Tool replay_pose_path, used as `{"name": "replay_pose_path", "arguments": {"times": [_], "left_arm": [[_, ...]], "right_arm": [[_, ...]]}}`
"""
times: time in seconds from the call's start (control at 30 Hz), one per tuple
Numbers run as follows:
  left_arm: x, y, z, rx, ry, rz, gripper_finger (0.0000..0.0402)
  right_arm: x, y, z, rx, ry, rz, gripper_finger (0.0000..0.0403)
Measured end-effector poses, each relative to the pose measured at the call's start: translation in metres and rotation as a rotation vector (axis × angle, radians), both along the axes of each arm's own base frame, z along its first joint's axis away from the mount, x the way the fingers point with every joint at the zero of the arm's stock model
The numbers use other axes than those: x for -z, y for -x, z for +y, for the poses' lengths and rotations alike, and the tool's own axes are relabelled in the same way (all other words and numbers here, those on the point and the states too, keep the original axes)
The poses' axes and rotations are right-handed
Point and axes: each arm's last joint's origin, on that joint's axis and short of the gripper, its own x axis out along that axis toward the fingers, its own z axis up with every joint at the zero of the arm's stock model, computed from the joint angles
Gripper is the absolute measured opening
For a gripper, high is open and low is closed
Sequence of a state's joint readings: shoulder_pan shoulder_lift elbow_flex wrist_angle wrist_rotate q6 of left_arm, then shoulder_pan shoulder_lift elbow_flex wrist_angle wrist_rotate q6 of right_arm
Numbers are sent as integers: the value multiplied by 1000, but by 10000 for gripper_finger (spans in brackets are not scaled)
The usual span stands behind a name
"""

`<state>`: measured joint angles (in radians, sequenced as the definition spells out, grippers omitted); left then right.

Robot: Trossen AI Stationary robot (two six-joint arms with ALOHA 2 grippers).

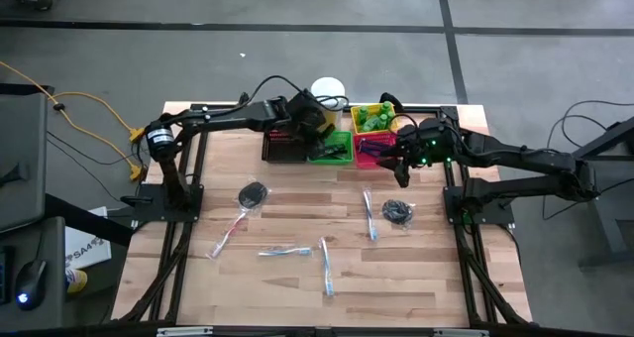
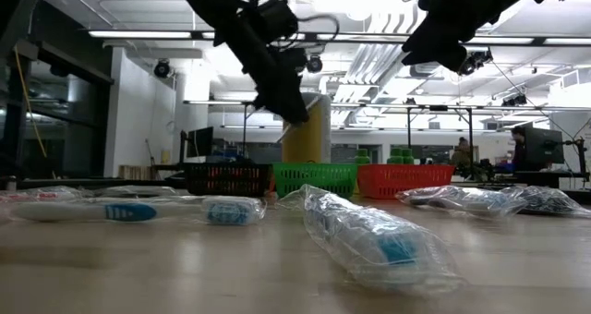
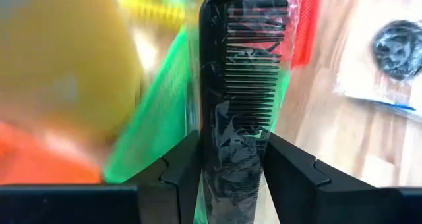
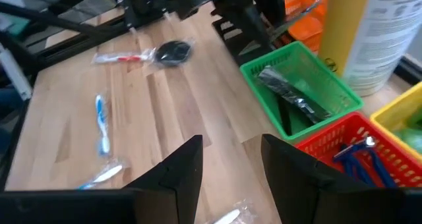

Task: Pick & Place Travel size toiletries
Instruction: Put the black comb into the green bin

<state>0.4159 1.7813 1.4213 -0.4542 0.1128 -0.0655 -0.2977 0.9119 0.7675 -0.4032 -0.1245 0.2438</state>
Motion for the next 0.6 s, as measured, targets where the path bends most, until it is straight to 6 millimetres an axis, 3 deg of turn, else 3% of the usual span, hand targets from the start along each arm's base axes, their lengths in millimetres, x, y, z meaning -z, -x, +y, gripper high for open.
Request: {"name": "replay_pose_path", "arguments": {"times": [0.23, 0.4, 0.6], "left_arm": [[8, -19, -15, 155, -273, 42, 141], [19, -25, -13, 155, -251, 78, 141], [19, -41, -3, 144, -242, 148, 141]], "right_arm": [[-1, 0, -2, 66, -13, -11, 148], [-2, -1, -2, 86, -42, -31, 148], [-2, -1, -3, 118, -45, -33, 148]]}}
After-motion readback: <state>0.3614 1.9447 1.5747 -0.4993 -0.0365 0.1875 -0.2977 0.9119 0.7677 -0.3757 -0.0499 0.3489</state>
